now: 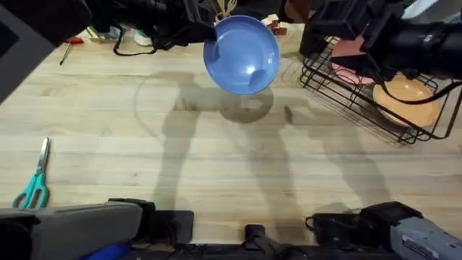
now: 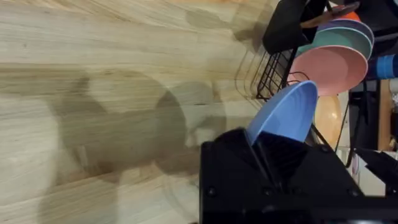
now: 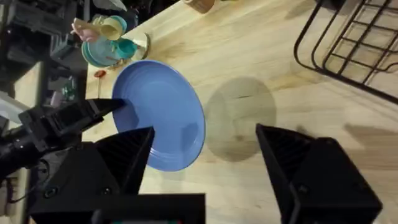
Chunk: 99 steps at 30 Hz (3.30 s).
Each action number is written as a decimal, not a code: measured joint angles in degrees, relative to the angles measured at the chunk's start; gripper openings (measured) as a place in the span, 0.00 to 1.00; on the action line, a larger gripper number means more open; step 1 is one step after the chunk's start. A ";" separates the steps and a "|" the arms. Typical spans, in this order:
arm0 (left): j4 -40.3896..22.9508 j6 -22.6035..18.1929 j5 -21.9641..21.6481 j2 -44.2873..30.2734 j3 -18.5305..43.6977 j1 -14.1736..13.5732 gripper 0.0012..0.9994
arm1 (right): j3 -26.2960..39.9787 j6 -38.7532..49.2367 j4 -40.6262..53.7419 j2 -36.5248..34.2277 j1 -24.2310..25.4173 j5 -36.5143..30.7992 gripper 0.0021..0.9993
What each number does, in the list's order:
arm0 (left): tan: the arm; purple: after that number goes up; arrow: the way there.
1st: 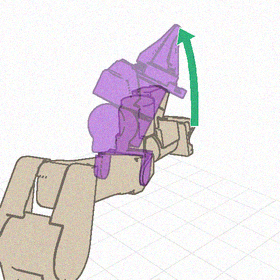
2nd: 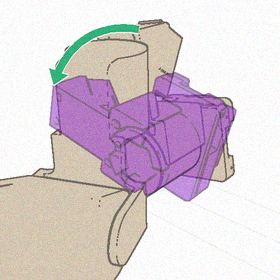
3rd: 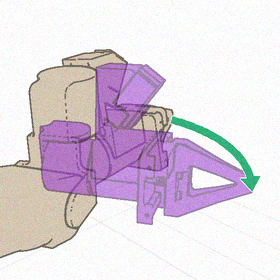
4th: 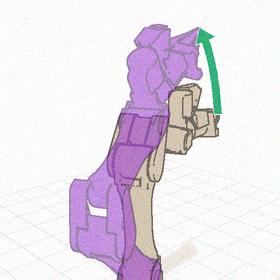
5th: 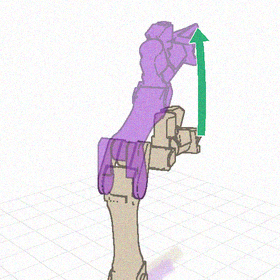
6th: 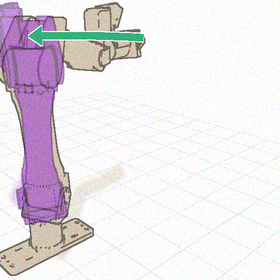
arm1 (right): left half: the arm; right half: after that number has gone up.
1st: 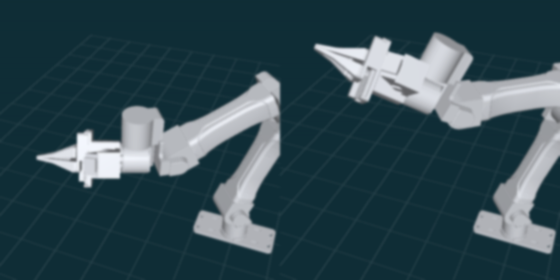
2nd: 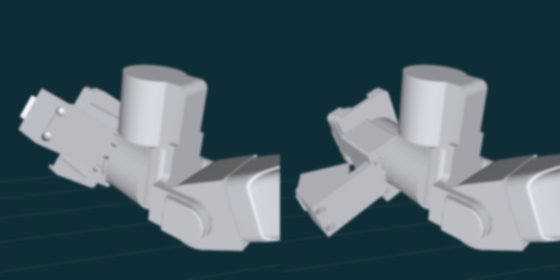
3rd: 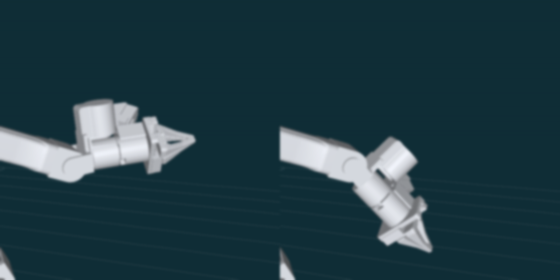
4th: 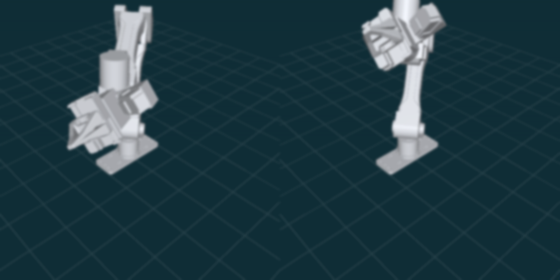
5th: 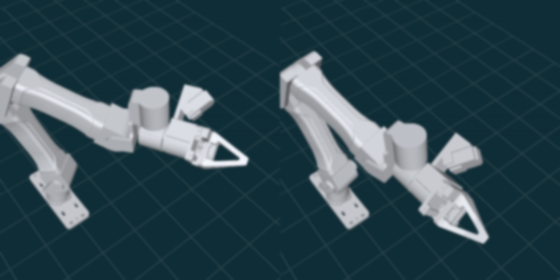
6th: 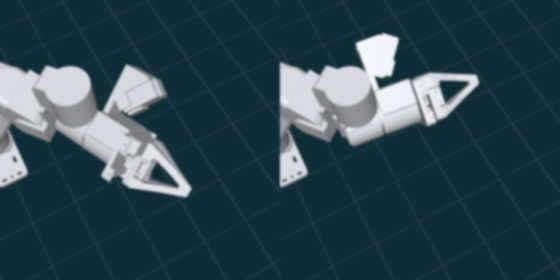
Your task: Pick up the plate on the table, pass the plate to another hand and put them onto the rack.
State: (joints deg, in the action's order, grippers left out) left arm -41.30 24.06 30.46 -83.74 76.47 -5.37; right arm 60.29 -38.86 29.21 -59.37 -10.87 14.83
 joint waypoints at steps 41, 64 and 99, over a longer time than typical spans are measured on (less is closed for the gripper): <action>0.00 0.01 0.00 0.01 0.00 0.00 0.04 | 0.00 6.10 -1.14 -11.04 -7.43 0.02 1.00; 0.00 0.01 0.00 -0.01 0.00 0.00 0.04 | 0.00 6.33 -6.46 -17.41 -8.63 0.02 0.98; 0.00 0.04 0.01 -0.01 0.00 0.00 0.04 | 0.00 5.86 -8.00 -19.14 -9.97 0.02 0.29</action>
State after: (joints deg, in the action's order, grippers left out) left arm -41.30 24.10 30.47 -83.74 76.47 -5.37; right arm 60.29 -33.00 21.21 -78.50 -20.84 14.85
